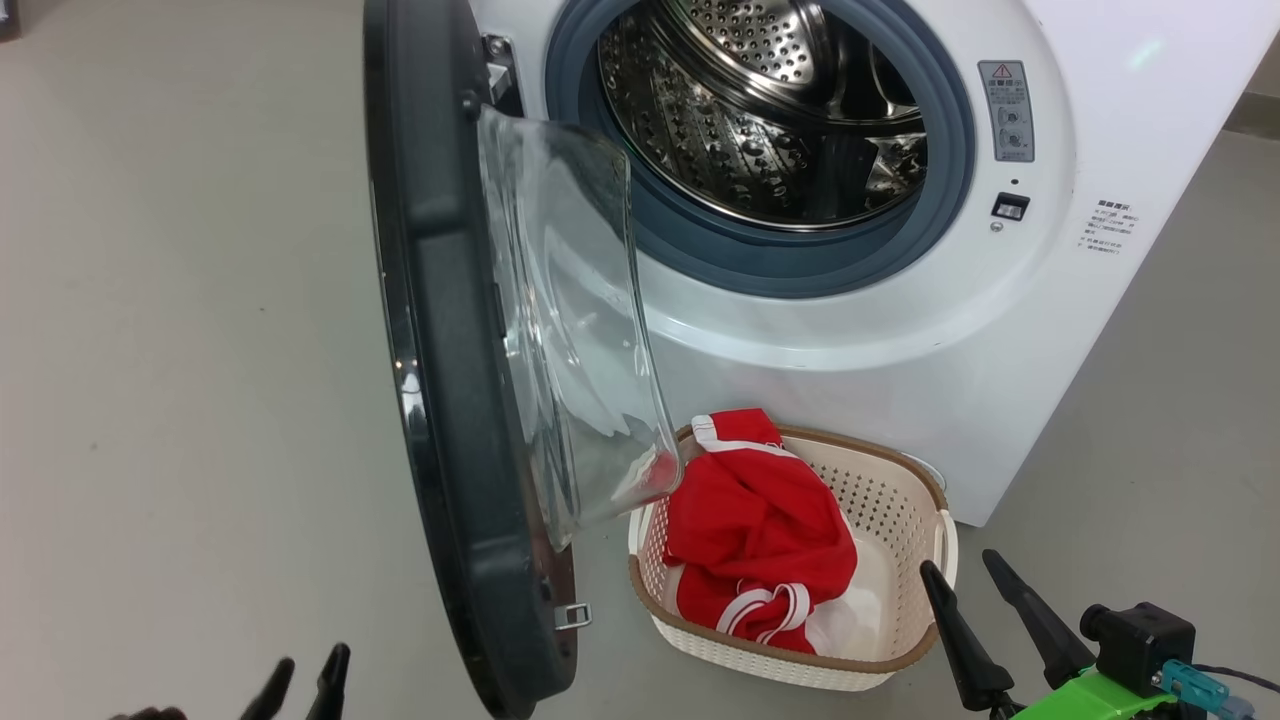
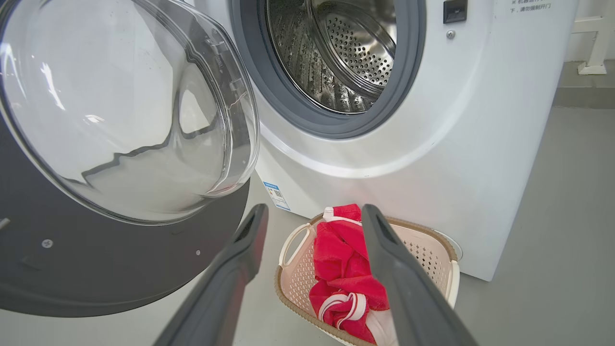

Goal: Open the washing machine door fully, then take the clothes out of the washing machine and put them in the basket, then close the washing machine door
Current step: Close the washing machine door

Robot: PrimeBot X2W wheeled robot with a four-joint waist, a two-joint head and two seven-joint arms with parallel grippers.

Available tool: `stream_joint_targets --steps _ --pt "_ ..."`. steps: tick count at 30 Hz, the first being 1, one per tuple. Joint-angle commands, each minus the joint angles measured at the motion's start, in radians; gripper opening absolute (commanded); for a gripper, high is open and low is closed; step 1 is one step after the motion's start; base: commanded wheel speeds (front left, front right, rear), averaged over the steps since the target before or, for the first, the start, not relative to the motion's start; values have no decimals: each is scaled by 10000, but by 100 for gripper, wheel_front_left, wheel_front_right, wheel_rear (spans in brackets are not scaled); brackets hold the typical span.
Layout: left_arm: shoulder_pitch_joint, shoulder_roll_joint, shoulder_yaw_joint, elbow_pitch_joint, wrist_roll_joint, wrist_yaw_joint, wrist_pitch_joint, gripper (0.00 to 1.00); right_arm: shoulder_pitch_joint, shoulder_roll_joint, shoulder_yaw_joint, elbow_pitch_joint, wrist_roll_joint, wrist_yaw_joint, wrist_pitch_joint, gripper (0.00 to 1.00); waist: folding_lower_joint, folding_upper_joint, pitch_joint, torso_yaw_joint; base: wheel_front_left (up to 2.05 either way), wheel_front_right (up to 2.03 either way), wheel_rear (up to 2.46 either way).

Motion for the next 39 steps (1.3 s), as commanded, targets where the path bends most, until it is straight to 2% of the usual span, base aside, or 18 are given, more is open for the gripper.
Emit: stream_joint_targets --steps 1,9,17,24,39 --pt "-471 98 699 -222 661 -65 -119 100 -325 -114 190 -228 18 65 -65 100 0 0 -7 -9 0 0 0" --pt "218 -1281 2899 -1240 4545 -65 -122 100 -249 -104 107 -262 18 65 -65 100 0 0 -82 -70 0 0 0" --pt "875 -2379 4173 -2373 6755 -65 -123 100 -175 -112 -42 -372 6 65 -65 100 0 0 -152 -136 0 0 0" --pt "1200 -2798 4356 -2596 7264 -65 -123 100 -31 -100 -135 -432 -32 65 -65 100 0 0 -222 -134 0 0 0" --pt "1177 -2778 4315 -2613 7116 -65 -124 100 15 -100 -137 -385 -14 65 -65 100 0 0 -211 -175 0 0 0"
